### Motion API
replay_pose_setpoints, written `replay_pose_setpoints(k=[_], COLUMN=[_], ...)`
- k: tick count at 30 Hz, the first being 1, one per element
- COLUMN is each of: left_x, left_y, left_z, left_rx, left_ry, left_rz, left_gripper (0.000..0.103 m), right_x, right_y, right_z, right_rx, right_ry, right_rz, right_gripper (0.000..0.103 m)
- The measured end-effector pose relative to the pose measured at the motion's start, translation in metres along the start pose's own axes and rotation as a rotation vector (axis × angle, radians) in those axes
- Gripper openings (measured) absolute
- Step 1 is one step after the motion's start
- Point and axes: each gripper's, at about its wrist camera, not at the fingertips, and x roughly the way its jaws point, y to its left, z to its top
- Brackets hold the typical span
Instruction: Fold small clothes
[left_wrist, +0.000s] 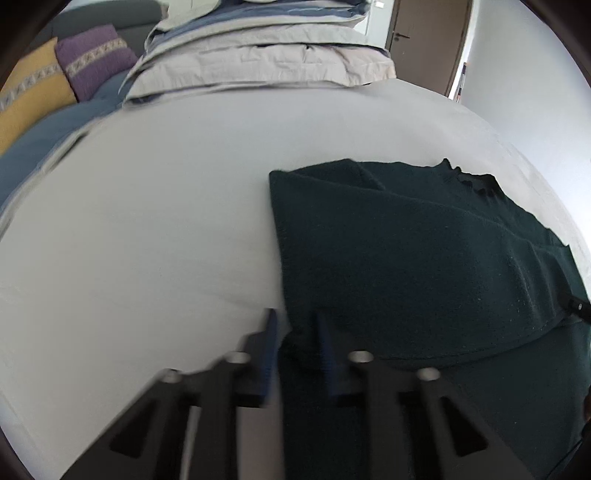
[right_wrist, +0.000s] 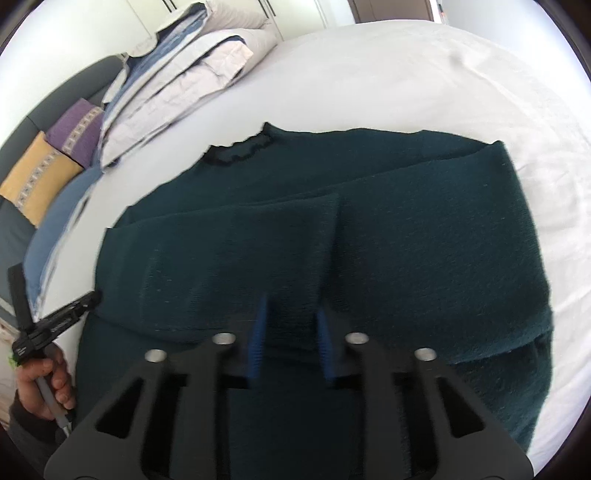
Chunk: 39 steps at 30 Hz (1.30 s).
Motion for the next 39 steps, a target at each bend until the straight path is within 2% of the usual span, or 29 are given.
replay_pose_setpoints(k=[5,8,12,19,21,23,24,25,26,27,29,31,34,39], left_x=[-0.001,-0.002,0.001,0.007,0.007,0.003,-0.003,-0.007,-0.014,-0.025,-0.044,-0.064,-0.09,-0.129], left_y=[0.009,0.014,0.019,0.011,0.007,0.005,0.011,0.016,0.023,0.03,0.039,0.048,0.062,0.078], left_z=[-0.005,-0.007,-0.007,-0.007,-0.006,-0.005,-0.005,-0.006,-0.009,-0.014,-0.028,-0.051,-0.09,-0.153], left_rx=[-0.042,-0.063,-0.113,-0.066,-0.05,-0.043,-0.063,-0.082,-0.109,-0.137,-0.151,-0.165,-0.202,-0.301], left_ry=[-0.026,-0.034,-0.046,-0.036,-0.04,-0.05,-0.058,-0.059,-0.055,-0.06,-0.063,-0.033,0.015,0.065], left_rz=[-0.007,0.01,0.03,0.082,0.102,0.134,0.123,0.108,0.089,0.064,0.022,-0.029,-0.106,-0.211], left_gripper=[0.013,0.012,0.012,0.014,0.019,0.04,0.049,0.065,0.07,0.07,0.07,0.069,0.069,0.067], right_x=[-0.003,-0.003,0.01,0.017,0.019,0.014,0.009,0.001,-0.01,-0.022,-0.051,-0.076,-0.107,-0.148], right_y=[0.001,0.007,-0.004,-0.009,-0.012,-0.016,-0.017,-0.017,-0.017,-0.017,-0.017,-0.02,-0.026,-0.037], right_z=[0.002,0.001,-0.003,-0.002,-0.001,-0.001,-0.001,-0.004,-0.008,-0.013,-0.027,-0.045,-0.083,-0.152], right_rx=[0.001,-0.026,-0.011,0.009,0.018,0.049,0.067,0.085,0.096,0.101,0.105,0.118,0.129,0.144], right_ry=[-0.012,-0.015,-0.011,-0.018,-0.006,0.007,0.008,0.003,-0.01,-0.027,-0.072,-0.098,-0.11,-0.1], right_rz=[-0.017,-0.031,-0.021,-0.016,0.006,0.033,0.033,0.025,0.013,0.003,0.016,0.033,0.079,0.094], right_gripper=[0.007,0.007,0.007,0.006,0.006,0.01,0.016,0.019,0.028,0.036,0.04,0.043,0.044,0.044])
